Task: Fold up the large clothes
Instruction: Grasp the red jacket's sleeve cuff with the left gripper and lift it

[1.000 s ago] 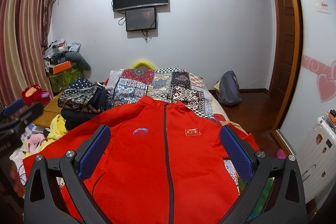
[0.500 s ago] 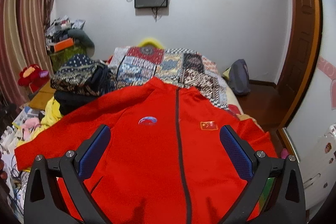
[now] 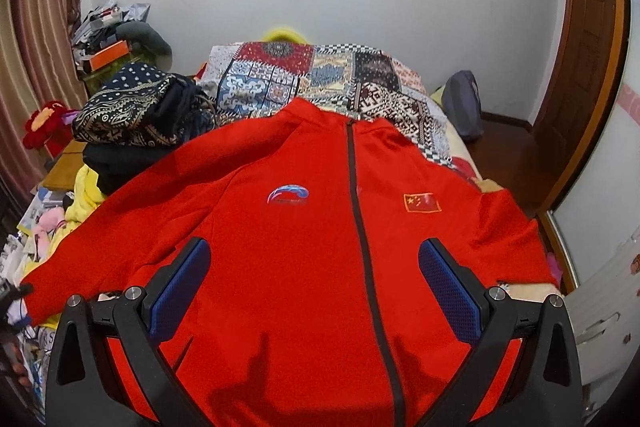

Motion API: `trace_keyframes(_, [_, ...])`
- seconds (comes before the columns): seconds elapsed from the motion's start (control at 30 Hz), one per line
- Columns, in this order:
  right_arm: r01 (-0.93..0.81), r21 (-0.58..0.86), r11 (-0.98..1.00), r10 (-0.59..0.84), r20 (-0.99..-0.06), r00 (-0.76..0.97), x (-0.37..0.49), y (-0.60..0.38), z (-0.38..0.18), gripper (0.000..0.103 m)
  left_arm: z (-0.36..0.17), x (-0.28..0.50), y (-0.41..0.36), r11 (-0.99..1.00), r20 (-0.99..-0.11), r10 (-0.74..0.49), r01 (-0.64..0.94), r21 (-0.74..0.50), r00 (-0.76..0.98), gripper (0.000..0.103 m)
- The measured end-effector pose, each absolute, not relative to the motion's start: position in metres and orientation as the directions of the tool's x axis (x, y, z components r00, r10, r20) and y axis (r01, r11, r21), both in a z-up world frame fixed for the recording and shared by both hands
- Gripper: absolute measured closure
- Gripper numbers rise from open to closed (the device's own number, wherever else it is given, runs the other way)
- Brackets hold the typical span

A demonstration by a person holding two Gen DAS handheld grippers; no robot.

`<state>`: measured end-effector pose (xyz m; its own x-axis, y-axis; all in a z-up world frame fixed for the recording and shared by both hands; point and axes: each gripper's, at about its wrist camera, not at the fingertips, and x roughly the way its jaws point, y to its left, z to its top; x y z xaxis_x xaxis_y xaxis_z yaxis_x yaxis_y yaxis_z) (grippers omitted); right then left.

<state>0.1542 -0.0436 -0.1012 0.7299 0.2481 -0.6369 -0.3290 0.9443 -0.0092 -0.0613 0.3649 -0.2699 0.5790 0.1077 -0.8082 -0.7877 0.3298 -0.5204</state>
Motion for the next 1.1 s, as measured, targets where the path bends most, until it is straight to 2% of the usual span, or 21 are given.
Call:
trace_keyframes(0.13, [-0.333, -0.021, 0.943, 0.241, -0.647, 0.723, 0.158, -0.038, -0.103, 0.0, -0.296, -0.068, 0.38, 0.253, -0.785, 0.061, -0.77, -0.585, 0.617, 0.002])
trace_keyframes(0.2, [-0.334, -0.031, 0.942, 0.234, -0.652, 0.721, 0.159, -0.036, -0.105, 0.0, -0.305, -0.07, 0.386, 0.219, -0.769, 0.044, -0.757, -0.616, 0.638, 0.014])
trace_keyframes(0.23, [-0.334, -0.034, 0.942, 0.232, -0.653, 0.721, 0.16, -0.033, -0.105, 0.0, -0.309, -0.07, 0.388, 0.206, -0.764, 0.04, -0.754, -0.624, 0.644, 0.015])
trace_keyframes(0.33, [-0.333, -0.045, 0.942, 0.223, -0.656, 0.721, 0.16, -0.033, -0.106, 0.0, -0.312, -0.071, 0.391, 0.179, -0.766, 0.08, -0.765, -0.618, 0.638, 0.033])
trace_keyframes(0.4, [-0.329, -0.048, 0.943, 0.218, -0.659, 0.72, 0.161, -0.034, -0.106, 0.0, -0.308, -0.071, 0.392, 0.193, -0.781, 0.112, -0.785, -0.589, 0.614, 0.048])
trace_keyframes(0.43, [-0.327, -0.048, 0.944, 0.216, -0.66, 0.72, 0.161, -0.034, -0.106, 0.0, -0.305, -0.07, 0.391, 0.203, -0.788, 0.126, -0.793, -0.574, 0.603, 0.052])
trace_keyframes(0.5, [-0.324, -0.043, 0.945, 0.216, -0.663, 0.717, 0.163, -0.034, -0.107, 0.0, -0.299, -0.069, 0.39, 0.227, -0.803, 0.154, -0.812, -0.538, 0.575, 0.068])
trace_keyframes(0.53, [-0.323, -0.038, 0.946, 0.217, -0.665, 0.715, 0.163, -0.035, -0.107, 0.0, -0.298, -0.068, 0.39, 0.241, -0.811, 0.17, -0.821, -0.517, 0.56, 0.072])
trace_keyframes(0.6, [-0.323, -0.022, 0.946, 0.227, -0.668, 0.709, 0.164, -0.037, -0.108, 0.0, -0.291, -0.069, 0.388, 0.271, -0.821, 0.211, -0.839, -0.472, 0.53, 0.09])
trace_keyframes(0.63, [-0.324, -0.016, 0.946, 0.231, -0.668, 0.708, 0.164, -0.038, -0.108, 0.0, -0.284, -0.068, 0.386, 0.292, -0.818, 0.234, -0.84, -0.456, 0.526, 0.093])
trace_keyframes(0.83, [-0.325, 0.005, 0.946, 0.247, -0.662, 0.708, 0.162, -0.046, -0.108, 0.0, -0.231, -0.047, 0.367, 0.456, -0.768, 0.373, -0.824, -0.336, 0.52, 0.098])
trace_keyframes(1.1, [-0.301, 0.039, 0.953, 0.257, -0.636, 0.728, 0.164, -0.074, -0.104, 0.0, -0.145, 0.018, 0.323, 0.673, -0.628, 0.442, -0.7, -0.241, 0.641, 0.099])
